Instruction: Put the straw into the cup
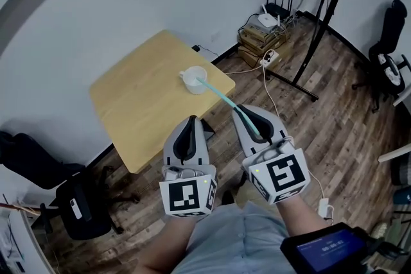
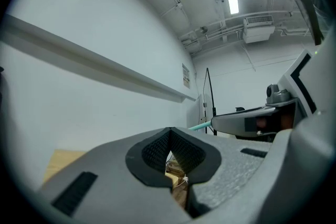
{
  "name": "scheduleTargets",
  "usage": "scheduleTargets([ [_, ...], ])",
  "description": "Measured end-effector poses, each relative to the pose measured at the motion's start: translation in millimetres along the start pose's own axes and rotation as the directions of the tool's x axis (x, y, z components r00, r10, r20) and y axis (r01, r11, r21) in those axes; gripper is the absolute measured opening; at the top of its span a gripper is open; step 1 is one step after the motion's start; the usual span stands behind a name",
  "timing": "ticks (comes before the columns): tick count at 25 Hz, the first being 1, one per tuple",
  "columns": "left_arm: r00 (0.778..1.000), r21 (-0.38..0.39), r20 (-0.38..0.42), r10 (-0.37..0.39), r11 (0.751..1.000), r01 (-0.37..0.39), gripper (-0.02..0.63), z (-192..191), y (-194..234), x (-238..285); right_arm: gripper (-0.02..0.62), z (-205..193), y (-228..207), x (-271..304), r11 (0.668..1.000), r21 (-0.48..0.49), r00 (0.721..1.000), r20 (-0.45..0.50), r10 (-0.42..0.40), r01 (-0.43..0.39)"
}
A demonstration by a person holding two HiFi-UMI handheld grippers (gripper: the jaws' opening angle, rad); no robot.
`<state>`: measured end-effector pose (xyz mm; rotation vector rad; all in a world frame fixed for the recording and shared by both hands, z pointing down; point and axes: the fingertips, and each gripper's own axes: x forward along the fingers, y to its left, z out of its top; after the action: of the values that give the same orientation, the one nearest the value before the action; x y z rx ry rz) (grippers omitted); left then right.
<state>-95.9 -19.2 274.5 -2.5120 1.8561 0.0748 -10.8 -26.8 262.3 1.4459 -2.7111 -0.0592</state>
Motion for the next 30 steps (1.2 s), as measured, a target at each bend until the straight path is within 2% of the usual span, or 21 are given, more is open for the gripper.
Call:
scheduleTargets([
  [8, 0.997, 0.006, -0.071, 0.019, 1.0, -0.019, -0.002, -31, 3, 54, 0.023, -29, -47, 39, 0.999, 0.039, 0.999, -0.043, 0.017, -0.015],
  [16, 0.985, 0.028, -0.142, 0.101, 0.995, -0.098, -0.002, -57, 24, 139, 0.023, -54, -97, 108, 0.988, 0.1, 0.99, -0.073, 0.121, -0.114],
  [23, 0.975, 0.071, -0.119, 0.186, 0.981, -0.179, -0.002, -43, 31, 206, 0.023, -48, -142, 160, 0.97, 0.12, 0.976, -0.036, 0.217, -0.211],
  [30, 0.964, 0.107, -0.048, 0.26, 0.961, -0.254, -0.002, -13, 28, 223, 0.023, -18, -157, 181, 0.949, 0.085, 0.953, 0.039, 0.301, -0.303],
])
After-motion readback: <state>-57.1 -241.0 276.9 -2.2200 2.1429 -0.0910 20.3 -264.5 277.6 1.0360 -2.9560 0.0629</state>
